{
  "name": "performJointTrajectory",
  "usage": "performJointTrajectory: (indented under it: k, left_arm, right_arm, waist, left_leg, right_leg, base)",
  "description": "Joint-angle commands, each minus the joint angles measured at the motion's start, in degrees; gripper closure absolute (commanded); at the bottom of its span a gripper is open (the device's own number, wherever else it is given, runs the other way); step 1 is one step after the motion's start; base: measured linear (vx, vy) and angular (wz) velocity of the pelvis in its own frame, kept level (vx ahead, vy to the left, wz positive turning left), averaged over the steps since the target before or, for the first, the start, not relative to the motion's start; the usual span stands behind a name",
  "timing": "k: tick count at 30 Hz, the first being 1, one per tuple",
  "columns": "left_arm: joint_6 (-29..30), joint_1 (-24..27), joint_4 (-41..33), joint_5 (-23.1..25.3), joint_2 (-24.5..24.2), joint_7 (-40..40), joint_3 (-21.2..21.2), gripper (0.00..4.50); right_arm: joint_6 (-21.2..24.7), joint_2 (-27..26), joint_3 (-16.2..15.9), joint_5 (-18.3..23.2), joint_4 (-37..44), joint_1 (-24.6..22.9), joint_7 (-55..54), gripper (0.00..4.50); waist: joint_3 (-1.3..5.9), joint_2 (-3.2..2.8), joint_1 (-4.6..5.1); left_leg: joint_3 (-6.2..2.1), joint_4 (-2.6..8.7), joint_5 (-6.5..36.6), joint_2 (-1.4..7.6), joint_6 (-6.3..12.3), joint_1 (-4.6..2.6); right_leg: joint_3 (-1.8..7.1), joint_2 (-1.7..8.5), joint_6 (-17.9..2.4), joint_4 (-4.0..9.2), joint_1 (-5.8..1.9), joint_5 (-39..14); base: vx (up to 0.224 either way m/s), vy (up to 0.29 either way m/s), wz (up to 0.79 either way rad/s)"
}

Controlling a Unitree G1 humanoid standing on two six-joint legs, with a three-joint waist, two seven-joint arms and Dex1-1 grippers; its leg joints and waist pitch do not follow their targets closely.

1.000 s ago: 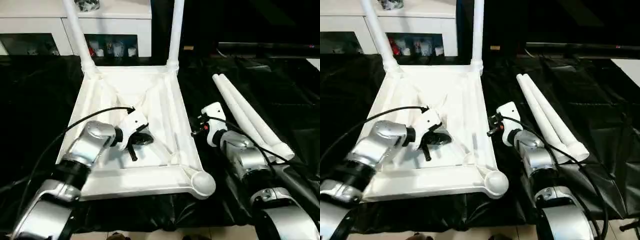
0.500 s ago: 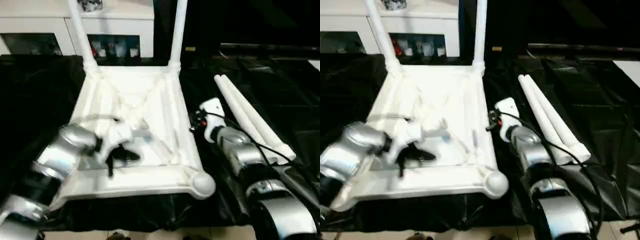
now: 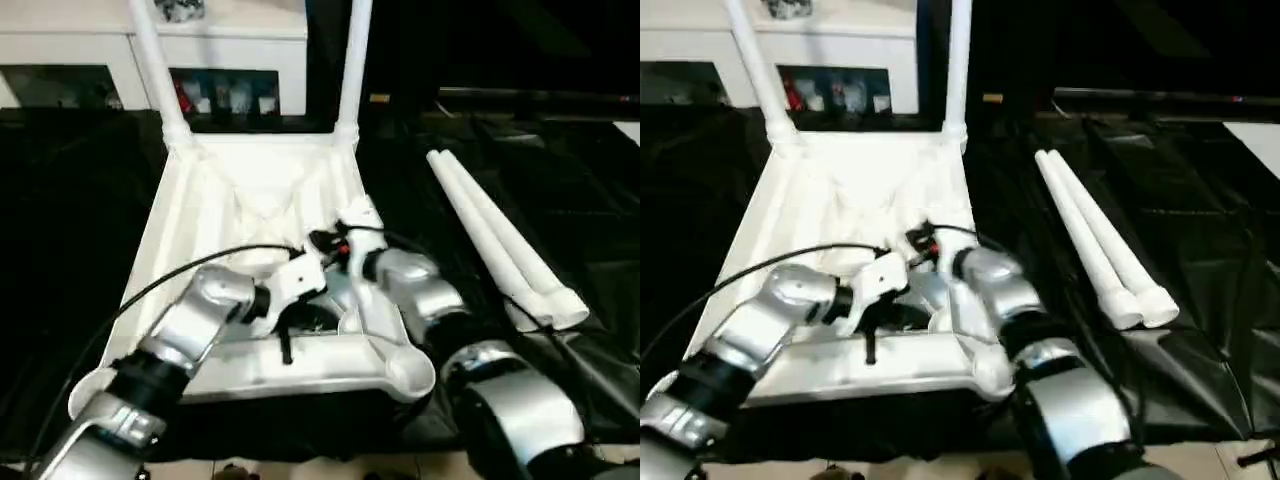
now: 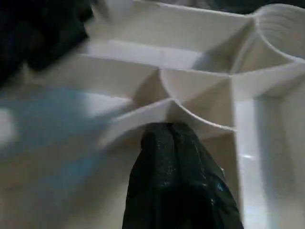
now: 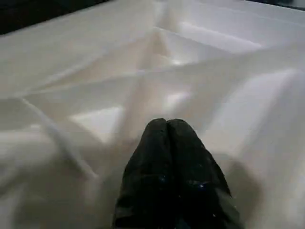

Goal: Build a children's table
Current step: Rotate table base

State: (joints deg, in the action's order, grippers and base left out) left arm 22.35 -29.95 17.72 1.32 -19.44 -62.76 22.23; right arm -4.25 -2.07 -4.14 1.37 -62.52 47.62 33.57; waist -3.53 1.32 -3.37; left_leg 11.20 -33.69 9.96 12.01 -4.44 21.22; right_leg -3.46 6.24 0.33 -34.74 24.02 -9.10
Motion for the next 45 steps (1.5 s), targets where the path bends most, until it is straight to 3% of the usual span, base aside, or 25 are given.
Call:
performJointTrajectory:
  k: [1,10,16,20,22,23,30,36,45]
  left_arm:
    - [-0.6,-1.2,0.3,0.7,0.7,1.4,-0.6,4.5]
    - [-1.7,-0.6,-0.1,0.0,-2.9,-0.5,-1.3,4.5]
    - [-2.9,0.7,-2.7,-2.6,-6.8,-4.6,-2.7,4.5]
    - [-1.3,1.8,-6.2,-4.4,-8.1,-6.8,-2.9,4.5]
    - [-0.7,2.3,-7.6,-4.7,-8.5,-7.3,-2.7,4.5]
    - [-0.5,2.6,-8.3,-4.9,-8.8,-7.5,-2.4,4.5]
    - [0.3,3.5,-9.4,-4.0,-8.5,-8.2,0.6,4.5]
    - [0.3,3.6,-8.0,-3.2,-7.0,-7.0,1.9,4.5]
    - [1.4,3.5,-9.2,-3.7,-4.3,-5.1,2.2,4.5]
  right_arm:
    - [-1.3,0.1,0.4,-0.4,-0.8,1.5,-0.3,4.46]
    - [-1.9,3.7,4.0,1.7,0.1,3.0,-3.4,4.46]
    - [0.7,11.7,4.4,-1.2,-4.7,3.1,-8.3,4.46]
    - [0.6,13.2,4.6,-0.9,-6.3,2.3,-5.3,4.46]
    - [0.7,13.3,5.1,-0.4,-6.8,2.2,-4.0,4.46]
    - [0.7,13.3,5.3,0.1,-7.3,2.3,-2.8,4.46]
    - [0.8,12.2,5.5,0.7,-9.4,2.7,3.2,4.46]
    - [0.4,9.5,5.7,0.8,-10.3,3.1,4.4,4.46]
    - [-0.6,4.7,5.8,0.6,-10.4,4.8,3.7,4.46]
  waist:
    - [4.35,-0.34,0.09]
    - [4.38,-0.27,0.04]
    - [4.36,0.01,-0.11]
    - [4.46,-0.48,-0.13]
    - [4.43,-0.34,0.06]
    - [4.29,-0.93,-0.03]
    - [4.13,-1.73,-0.57]
    - [4.23,-1.38,-0.32]
    - [4.3,-1.21,0.05]
  left_leg:
    - [-0.27,4.2,13.9,0.99,0.3,-0.83]
    - [-0.19,4.05,13.1,0.74,0.12,-0.76]
    - [-0.06,3.87,12.9,0.6,0.07,-0.66]
    - [-0.17,3.77,12.6,0.65,0.36,-0.41]
    - [-0.14,3.76,12.9,0.67,0.65,-0.42]
    - [-0.19,3.8,14.1,0.69,0.56,-0.51]
    - [-0.33,3.97,17.5,0.86,-0.42,-0.76]
    - [-0.43,3.97,16.3,0.81,-0.21,-0.47]
    - [-0.38,3.95,15.7,0.88,0.21,-0.69]
  right_leg:
    - [1.95,1.55,-13.5,3.37,-2.75,-13.0]
    - [1.89,1.4,-13.6,3.09,-2.98,-11.3]
    - [1.8,1.42,-13.7,3.13,-3.04,-12.5]
    - [1.77,1.5,-14.5,2.8,-3.27,-10.5]
    - [1.73,1.38,-15.0,2.85,-3.22,-10.2]
    - [1.67,1.36,-15.2,2.94,-3.14,-11.0]
    - [1.55,1.32,-15.9,2.97,-3.1,-12.7]
    - [1.51,1.41,-16.2,2.86,-3.32,-11.9]
    - [1.59,1.42,-16.6,2.84,-3.12,-11.2]
  base:
    - [0.0,0.0,0.0]
    - [0.0,0.0,0.0]
    - [0.0,0.0,0.0]
    - [0.0,0.0,0.0]
    - [0.0,0.0,0.0]
    - [0.0,0.0,0.0]
    - [0.0,0.0,0.0]
    - [0.0,0.0,0.0]
    - [0.0,0.0,0.0]
